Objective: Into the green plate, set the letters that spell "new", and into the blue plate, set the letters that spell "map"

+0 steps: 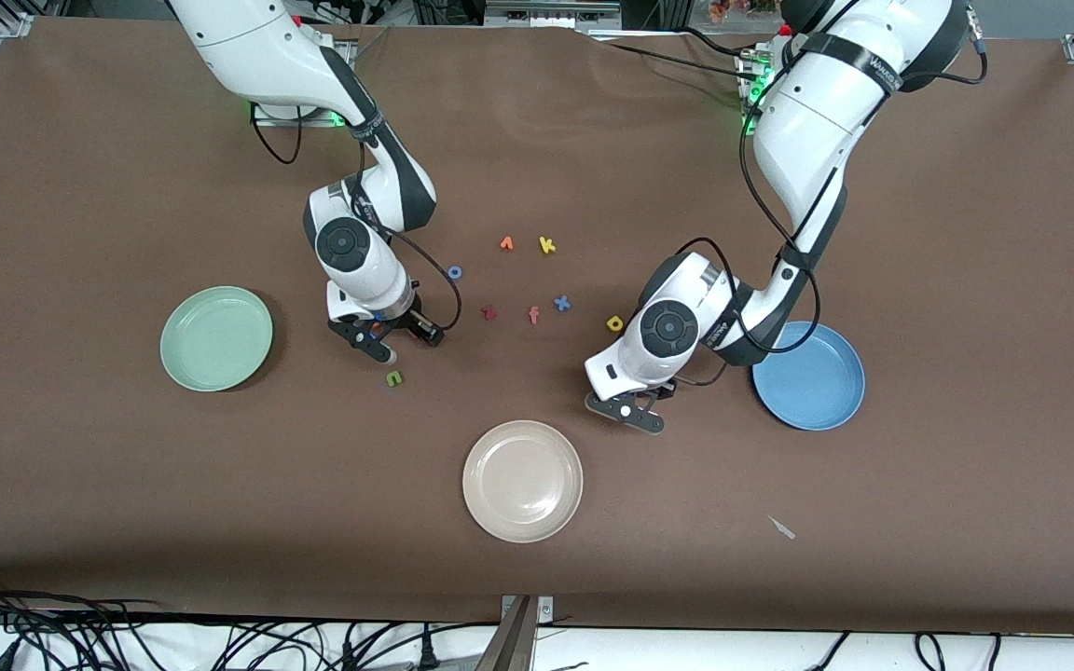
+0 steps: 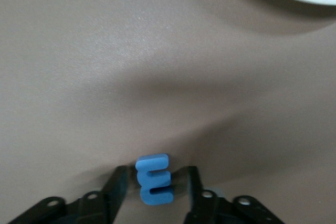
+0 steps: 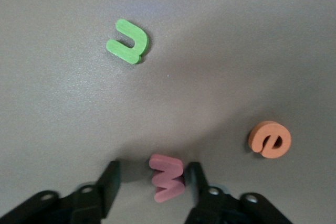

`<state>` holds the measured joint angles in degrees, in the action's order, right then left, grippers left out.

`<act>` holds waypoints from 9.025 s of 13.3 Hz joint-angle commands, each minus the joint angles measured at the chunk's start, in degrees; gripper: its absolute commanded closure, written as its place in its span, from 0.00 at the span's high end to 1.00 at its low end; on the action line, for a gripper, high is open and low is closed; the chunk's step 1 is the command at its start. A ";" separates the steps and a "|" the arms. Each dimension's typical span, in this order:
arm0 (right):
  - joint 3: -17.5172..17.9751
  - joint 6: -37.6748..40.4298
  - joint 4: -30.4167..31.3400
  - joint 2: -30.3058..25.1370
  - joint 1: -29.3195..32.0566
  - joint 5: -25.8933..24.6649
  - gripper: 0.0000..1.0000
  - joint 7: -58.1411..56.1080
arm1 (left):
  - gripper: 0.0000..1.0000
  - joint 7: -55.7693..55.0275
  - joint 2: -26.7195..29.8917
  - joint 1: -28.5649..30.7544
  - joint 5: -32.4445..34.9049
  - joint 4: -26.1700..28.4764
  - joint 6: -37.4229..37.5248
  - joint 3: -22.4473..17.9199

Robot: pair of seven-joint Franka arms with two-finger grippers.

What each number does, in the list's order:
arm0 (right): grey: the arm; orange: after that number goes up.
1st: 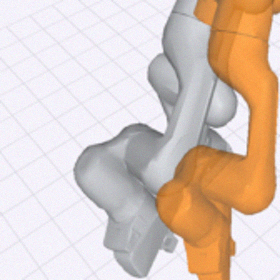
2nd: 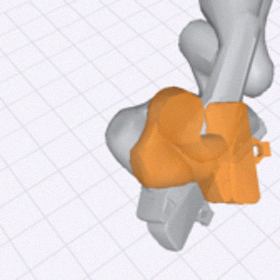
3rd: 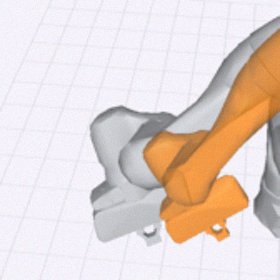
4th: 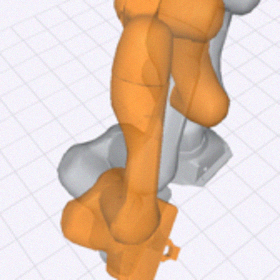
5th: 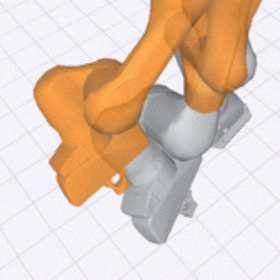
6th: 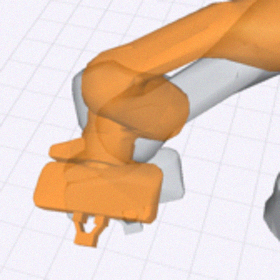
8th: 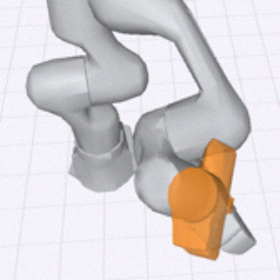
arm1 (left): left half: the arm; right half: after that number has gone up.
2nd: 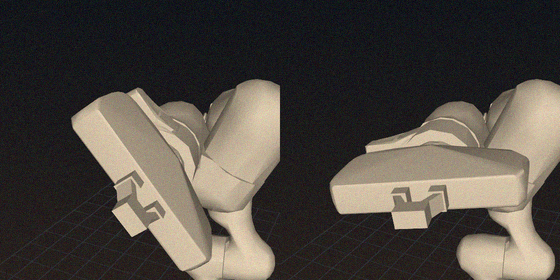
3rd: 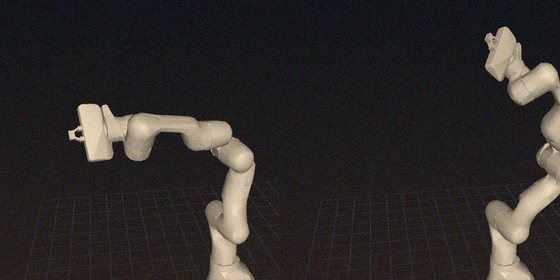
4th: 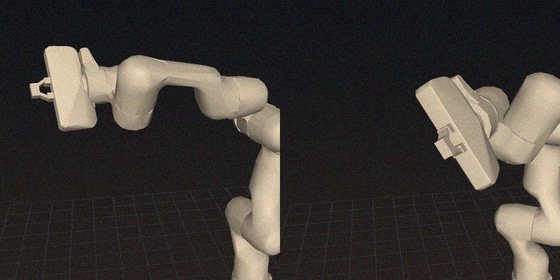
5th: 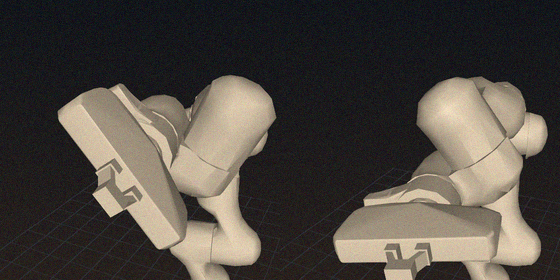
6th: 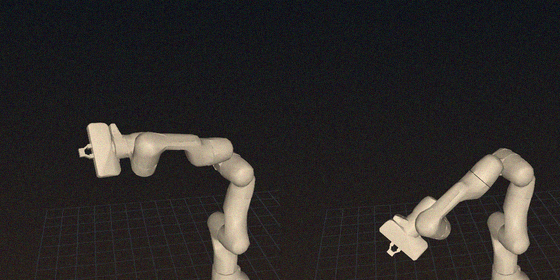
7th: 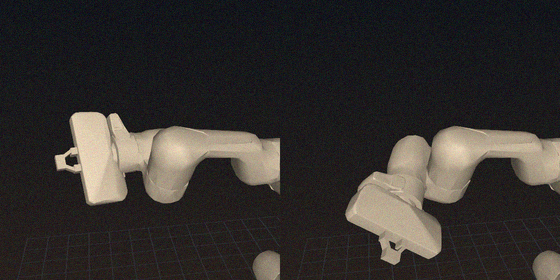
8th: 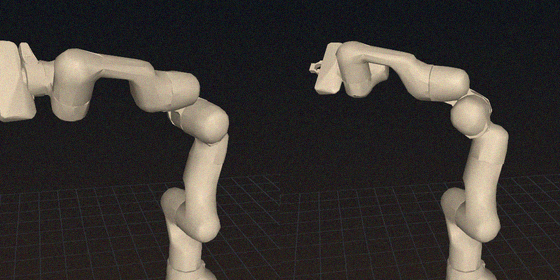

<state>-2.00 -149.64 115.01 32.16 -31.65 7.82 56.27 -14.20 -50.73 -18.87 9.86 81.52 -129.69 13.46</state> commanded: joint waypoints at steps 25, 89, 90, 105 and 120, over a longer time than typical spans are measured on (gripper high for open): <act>-30.87 7.79 15.42 -15.56 3.42 -1.76 0.01 -71.37 | 1.00 11.92 9.16 20.01 7.98 8.39 14.82 -0.36; -34.04 27.30 -3.03 -3.16 -4.46 14.42 1.00 -79.68 | 1.00 -48.43 12.15 5.96 -6.25 13.48 7.72 7.81; -34.04 27.30 -3.56 -2.98 -5.87 14.50 1.00 -76.17 | 1.00 -51.08 11.62 4.90 -6.25 13.93 6.57 7.72; -19.36 12.19 -15.08 7.47 -11.76 13.54 1.00 -63.65 | 0.00 -56.73 12.32 4.97 -4.67 23.42 -9.00 7.81; -19.27 8.49 -17.36 11.43 -10.98 11.60 0.61 -68.75 | 0.00 2.42 14.00 32.31 5.70 14.28 17.55 6.76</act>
<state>-21.21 -141.11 99.37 42.26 -42.89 19.59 -11.86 -14.70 -35.18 12.78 13.93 95.66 -110.16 19.39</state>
